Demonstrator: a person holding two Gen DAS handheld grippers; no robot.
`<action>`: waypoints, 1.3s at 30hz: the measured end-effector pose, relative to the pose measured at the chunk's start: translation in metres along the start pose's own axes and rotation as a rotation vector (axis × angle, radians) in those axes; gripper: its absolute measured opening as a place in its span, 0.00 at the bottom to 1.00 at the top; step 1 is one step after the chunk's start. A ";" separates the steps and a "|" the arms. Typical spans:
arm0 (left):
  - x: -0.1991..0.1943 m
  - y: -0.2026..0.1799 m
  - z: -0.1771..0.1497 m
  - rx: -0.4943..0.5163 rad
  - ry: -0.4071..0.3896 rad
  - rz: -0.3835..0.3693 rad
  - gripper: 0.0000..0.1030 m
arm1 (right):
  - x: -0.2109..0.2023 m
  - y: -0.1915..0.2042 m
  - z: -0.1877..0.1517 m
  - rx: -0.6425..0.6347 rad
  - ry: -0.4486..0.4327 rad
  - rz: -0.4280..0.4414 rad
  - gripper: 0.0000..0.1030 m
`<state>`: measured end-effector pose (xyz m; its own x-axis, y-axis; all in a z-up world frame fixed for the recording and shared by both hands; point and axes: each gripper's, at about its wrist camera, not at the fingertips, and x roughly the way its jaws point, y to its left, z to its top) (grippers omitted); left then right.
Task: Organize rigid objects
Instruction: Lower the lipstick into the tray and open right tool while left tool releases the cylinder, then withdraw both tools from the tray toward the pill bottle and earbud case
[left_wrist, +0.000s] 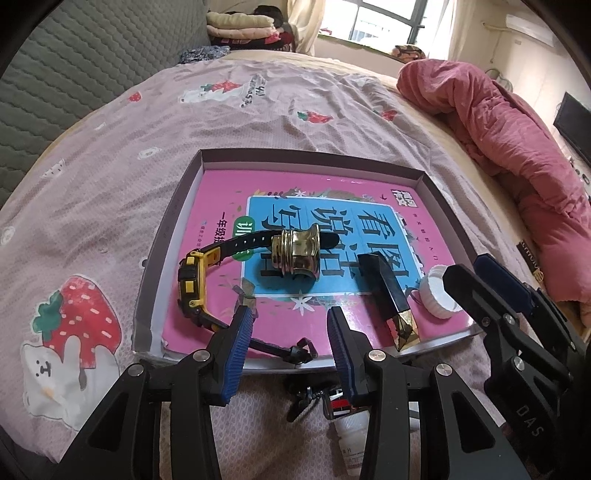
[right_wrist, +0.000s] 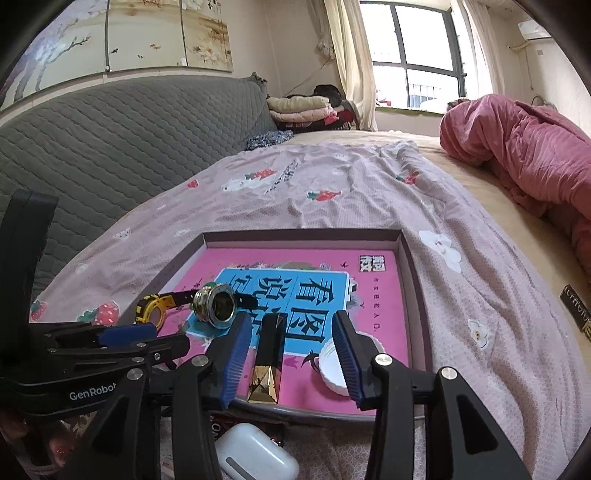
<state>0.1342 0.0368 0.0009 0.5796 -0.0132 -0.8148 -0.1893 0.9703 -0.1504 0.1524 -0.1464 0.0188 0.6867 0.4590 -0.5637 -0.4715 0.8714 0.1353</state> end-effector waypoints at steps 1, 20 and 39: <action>-0.002 0.000 0.000 0.001 -0.002 -0.001 0.42 | -0.002 0.000 0.000 0.000 -0.007 -0.001 0.48; -0.029 -0.004 -0.010 0.010 -0.038 -0.026 0.51 | -0.028 -0.003 -0.008 0.007 -0.030 -0.021 0.49; -0.065 0.012 -0.018 -0.017 -0.085 -0.074 0.52 | -0.057 0.002 -0.028 -0.056 -0.028 -0.075 0.49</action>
<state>0.0805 0.0452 0.0419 0.6575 -0.0638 -0.7507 -0.1563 0.9632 -0.2187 0.0968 -0.1763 0.0287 0.7362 0.3980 -0.5473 -0.4478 0.8929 0.0469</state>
